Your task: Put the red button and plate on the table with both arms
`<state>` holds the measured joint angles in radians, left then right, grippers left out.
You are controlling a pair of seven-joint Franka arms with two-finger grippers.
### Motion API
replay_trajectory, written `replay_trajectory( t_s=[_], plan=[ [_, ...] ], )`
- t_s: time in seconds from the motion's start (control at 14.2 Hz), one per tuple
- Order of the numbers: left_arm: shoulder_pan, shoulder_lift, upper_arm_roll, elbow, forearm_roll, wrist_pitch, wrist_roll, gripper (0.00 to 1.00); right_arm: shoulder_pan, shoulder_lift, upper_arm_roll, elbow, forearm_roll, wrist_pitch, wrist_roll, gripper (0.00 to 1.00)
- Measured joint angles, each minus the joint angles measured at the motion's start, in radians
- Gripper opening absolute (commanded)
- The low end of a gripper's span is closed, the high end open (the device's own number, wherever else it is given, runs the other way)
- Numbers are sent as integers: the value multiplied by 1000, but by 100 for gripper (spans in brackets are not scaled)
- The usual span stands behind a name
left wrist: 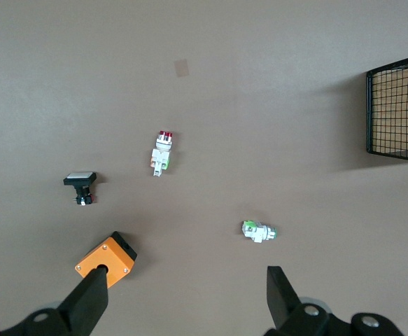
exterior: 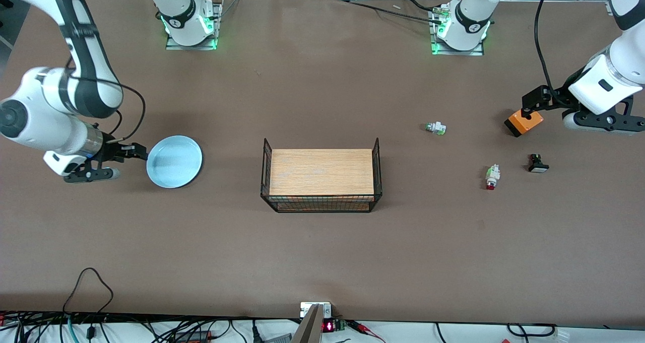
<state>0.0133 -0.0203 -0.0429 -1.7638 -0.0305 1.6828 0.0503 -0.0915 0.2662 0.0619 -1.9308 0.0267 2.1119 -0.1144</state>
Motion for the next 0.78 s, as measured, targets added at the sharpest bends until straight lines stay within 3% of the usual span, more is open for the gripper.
replay_trajectory(
  t_s=[0.21, 0.57, 0.78],
  plan=[
    [0, 0, -6, 0, 0, 0, 0, 100, 55, -27, 2, 106, 0, -116, 121, 100],
    [-1, 0, -16, 0, 0, 0, 0, 100, 60, -62, 1, 382, -25, -452, 141, 100],
    [-1, 0, -16, 0, 0, -1, 0, 100, 65, -96, -44, 439, -44, -504, 141, 100]
  ],
)
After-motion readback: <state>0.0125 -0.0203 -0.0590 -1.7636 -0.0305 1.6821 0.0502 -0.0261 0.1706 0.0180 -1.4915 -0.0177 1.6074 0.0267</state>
